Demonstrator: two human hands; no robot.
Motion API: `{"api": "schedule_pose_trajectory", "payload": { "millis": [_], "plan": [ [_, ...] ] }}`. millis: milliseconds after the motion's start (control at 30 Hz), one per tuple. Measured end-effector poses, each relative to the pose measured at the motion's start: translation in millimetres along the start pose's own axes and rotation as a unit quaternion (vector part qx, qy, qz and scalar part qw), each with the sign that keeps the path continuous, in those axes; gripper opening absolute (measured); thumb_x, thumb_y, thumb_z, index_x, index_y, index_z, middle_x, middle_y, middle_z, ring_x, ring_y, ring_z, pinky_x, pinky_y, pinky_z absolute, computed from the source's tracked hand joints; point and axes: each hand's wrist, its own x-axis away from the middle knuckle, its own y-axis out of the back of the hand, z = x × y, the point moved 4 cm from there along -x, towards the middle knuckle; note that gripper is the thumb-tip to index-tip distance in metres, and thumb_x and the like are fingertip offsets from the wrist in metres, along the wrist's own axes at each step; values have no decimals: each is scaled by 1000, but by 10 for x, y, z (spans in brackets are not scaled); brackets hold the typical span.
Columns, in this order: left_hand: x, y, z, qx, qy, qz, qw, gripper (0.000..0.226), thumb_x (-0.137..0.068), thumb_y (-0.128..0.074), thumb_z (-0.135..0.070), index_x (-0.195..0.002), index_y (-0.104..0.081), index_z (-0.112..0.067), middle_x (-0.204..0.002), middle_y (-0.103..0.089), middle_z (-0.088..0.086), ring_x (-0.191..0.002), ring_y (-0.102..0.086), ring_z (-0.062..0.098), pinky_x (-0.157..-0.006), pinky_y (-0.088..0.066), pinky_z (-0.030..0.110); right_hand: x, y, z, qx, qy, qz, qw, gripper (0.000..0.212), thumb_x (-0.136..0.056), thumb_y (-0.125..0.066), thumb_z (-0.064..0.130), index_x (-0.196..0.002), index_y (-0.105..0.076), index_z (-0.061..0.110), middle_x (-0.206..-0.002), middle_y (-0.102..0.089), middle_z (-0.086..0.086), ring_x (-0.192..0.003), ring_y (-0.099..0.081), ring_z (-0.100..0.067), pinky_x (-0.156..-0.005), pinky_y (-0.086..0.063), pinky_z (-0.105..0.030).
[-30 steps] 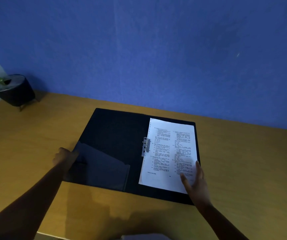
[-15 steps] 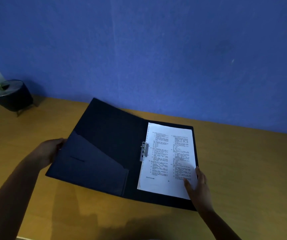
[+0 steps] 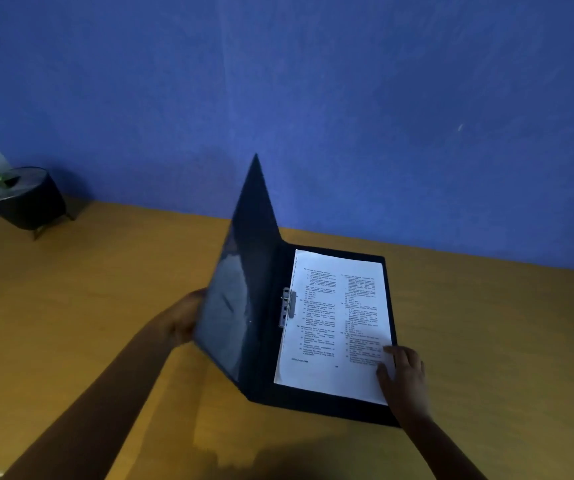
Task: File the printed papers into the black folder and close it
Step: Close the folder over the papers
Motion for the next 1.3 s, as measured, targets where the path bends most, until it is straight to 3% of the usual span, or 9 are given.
{"api": "schedule_pose_trajectory", "payload": {
  "millis": [100,267,367,467,567,667,833,1033,1300],
  "plan": [
    [72,-396,23,-43,-8,107,993,26,-90,-49,-20,-106,-68,-12,-102,-69,9,-80,-70,21,-67,-58,30,-16,40,-28,-25,3,11,1000,37,-85,-63,10,-120,-55,5,-127,-50,-16,-116,-47,-33,-95,-43,-39],
    [86,-667,136,-104,30,158,981,32,-95,-44,-27,-119,-57,-11,-104,-67,6,-88,-68,24,-82,-53,37,0,117,-84,-190,-44,0,981,25,-95,-50,16,-119,-55,8,-116,-57,-13,-104,-58,-31,-79,-50,-41],
    [98,-727,216,-155,35,140,977,26,-98,-40,-25,-116,-56,-14,-112,-62,3,-93,-65,21,-81,-52,32,-70,251,-200,-354,-129,-40,925,36,-102,-30,32,-118,-52,10,-103,-61,-8,-85,-60,-21,-66,-45,-32],
    [110,-709,298,-208,35,81,974,27,-98,-40,-26,-117,-55,-13,-120,-59,5,-101,-61,21,-87,-47,35,-111,299,-347,-487,-209,-33,847,47,-101,-21,40,-125,-47,8,-100,-58,-14,-83,-56,-23,-72,-45,-35],
    [71,-690,379,-265,16,23,964,23,-98,-41,-25,-111,-54,-11,-123,-58,6,-104,-57,20,-79,-43,30,-125,258,-311,-378,-166,26,910,30,-100,-35,33,-108,-57,14,-108,-62,-11,-94,-59,-23,-82,-48,-41],
    [39,-717,478,-289,-8,-6,957,15,-97,-44,-24,-103,-52,-12,-121,-58,11,-98,-56,21,-70,-44,27,-164,179,-269,-211,-115,40,970,25,-97,-46,21,-110,-63,9,-109,-65,-12,-97,-61,-27,-81,-50,-39],
    [39,-750,705,-419,-31,-107,901,34,-92,-50,-38,-108,-51,-7,-83,-60,-7,-67,-59,5,-55,-47,21,-196,122,-253,-172,-166,45,970,46,-93,-52,20,-136,-43,5,-127,-54,-21,-112,-55,-36,-88,-46,-40],
    [43,-878,868,-406,-10,-106,908,44,-85,-60,-45,-110,-51,-11,-119,-65,8,-87,-68,15,-59,-51,20,-209,138,-227,-138,-142,70,978,37,-93,-51,19,-128,-52,9,-120,-57,-17,-102,-57,-31,-91,-50,-44],
    [59,-948,833,-253,16,-75,964,55,-83,-65,-34,-120,-39,-3,-125,-56,14,-104,-61,23,-72,-51,26,-181,145,-219,-137,-128,77,979,40,-92,-54,18,-130,-50,6,-122,-55,-20,-103,-58,-31,-93,-50,-46]
  ]
}}
